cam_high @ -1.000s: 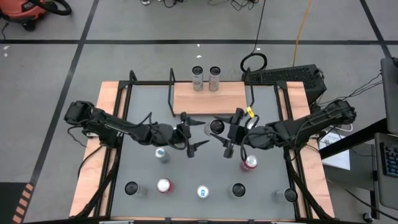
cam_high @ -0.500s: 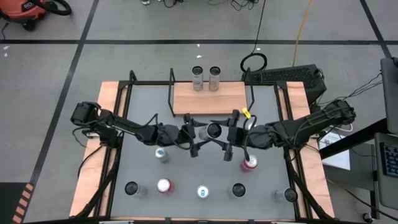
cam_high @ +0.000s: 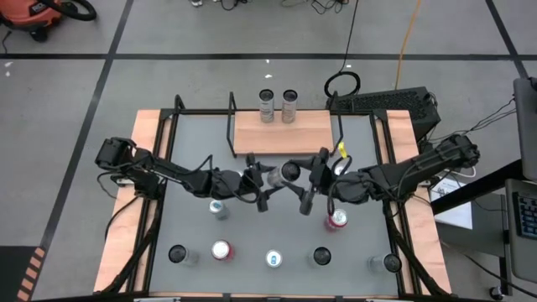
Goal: Place canned beverage on shelf
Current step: Put the top white yellow soda can aligned with the other white yellow soda can on the shelf
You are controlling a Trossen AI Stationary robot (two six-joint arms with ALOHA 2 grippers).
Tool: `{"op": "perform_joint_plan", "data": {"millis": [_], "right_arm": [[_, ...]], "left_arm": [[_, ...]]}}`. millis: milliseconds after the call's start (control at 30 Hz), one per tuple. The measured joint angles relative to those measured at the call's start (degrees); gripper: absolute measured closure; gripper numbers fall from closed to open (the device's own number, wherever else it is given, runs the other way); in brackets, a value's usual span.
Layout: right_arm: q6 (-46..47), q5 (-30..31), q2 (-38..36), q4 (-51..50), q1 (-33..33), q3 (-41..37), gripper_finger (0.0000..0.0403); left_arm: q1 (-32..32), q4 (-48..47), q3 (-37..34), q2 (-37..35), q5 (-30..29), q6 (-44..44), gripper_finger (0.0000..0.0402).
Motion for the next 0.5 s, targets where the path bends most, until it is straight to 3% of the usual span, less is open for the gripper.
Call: {"op": "perform_joint_plan", "data": {"millis": [100,300,500], "right_arm": [[5.54,4.80,0.36,0.64,1.37,0.06,0.0122],[11.29,20.59,4.64,2.54,5.46,0.13,0.0113],[7.46,37.73,14.28,16.31,8.18,0.02,0.0113]], "left_arm": [[0.12,-0.88,-0.06,0.04,-2.23,0.31,0.0152],[0.69,-0.56,-0.09,0.09,-2.58,-1.50,0.0152],[1.66,0.16,-0.09,0.02,-2.52,-3.93,0.0152]]}}
